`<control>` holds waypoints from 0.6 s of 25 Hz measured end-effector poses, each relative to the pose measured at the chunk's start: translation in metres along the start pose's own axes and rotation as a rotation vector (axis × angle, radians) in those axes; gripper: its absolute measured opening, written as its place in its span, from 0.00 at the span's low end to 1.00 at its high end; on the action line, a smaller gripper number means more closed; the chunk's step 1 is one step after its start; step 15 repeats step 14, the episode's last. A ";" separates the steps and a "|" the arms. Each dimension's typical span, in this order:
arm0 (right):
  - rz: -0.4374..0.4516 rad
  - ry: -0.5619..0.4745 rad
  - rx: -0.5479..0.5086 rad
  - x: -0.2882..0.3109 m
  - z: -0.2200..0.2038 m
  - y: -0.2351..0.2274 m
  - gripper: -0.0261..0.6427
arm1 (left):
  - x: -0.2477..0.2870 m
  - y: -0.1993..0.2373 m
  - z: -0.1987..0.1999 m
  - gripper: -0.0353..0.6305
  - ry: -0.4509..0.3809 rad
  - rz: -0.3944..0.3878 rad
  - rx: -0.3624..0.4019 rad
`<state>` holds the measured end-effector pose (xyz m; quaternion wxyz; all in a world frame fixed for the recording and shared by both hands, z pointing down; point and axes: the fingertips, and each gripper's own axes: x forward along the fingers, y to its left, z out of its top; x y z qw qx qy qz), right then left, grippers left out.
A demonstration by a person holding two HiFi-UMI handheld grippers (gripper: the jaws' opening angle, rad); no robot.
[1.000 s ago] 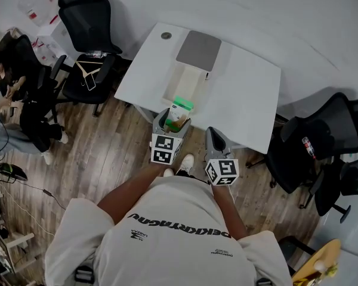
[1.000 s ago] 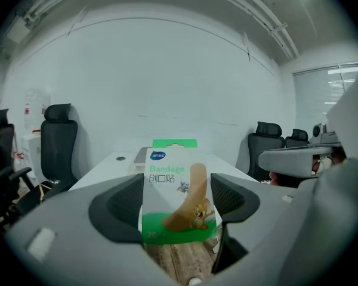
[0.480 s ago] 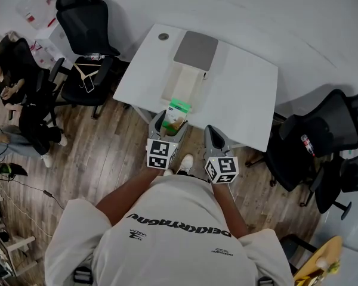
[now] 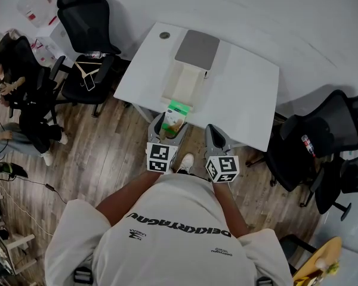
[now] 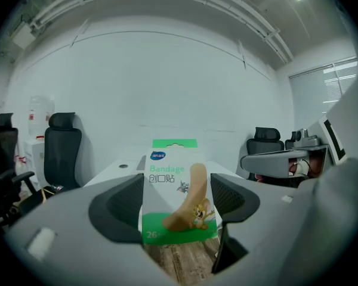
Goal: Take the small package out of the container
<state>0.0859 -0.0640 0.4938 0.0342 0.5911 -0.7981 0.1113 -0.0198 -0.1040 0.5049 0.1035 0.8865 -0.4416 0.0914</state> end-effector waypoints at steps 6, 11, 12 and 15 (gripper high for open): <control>0.000 -0.005 0.004 -0.001 0.000 -0.001 0.03 | -0.004 0.002 -0.001 0.59 -0.004 0.011 -0.006; -0.003 -0.012 0.000 0.000 0.003 0.000 0.04 | -0.006 0.003 0.001 0.59 -0.011 0.011 -0.001; -0.004 -0.012 -0.001 -0.001 0.003 0.000 0.03 | -0.007 0.002 0.001 0.59 -0.013 0.012 -0.002; -0.006 -0.011 -0.003 -0.004 0.003 -0.001 0.03 | -0.009 0.001 0.000 0.59 -0.015 0.013 -0.003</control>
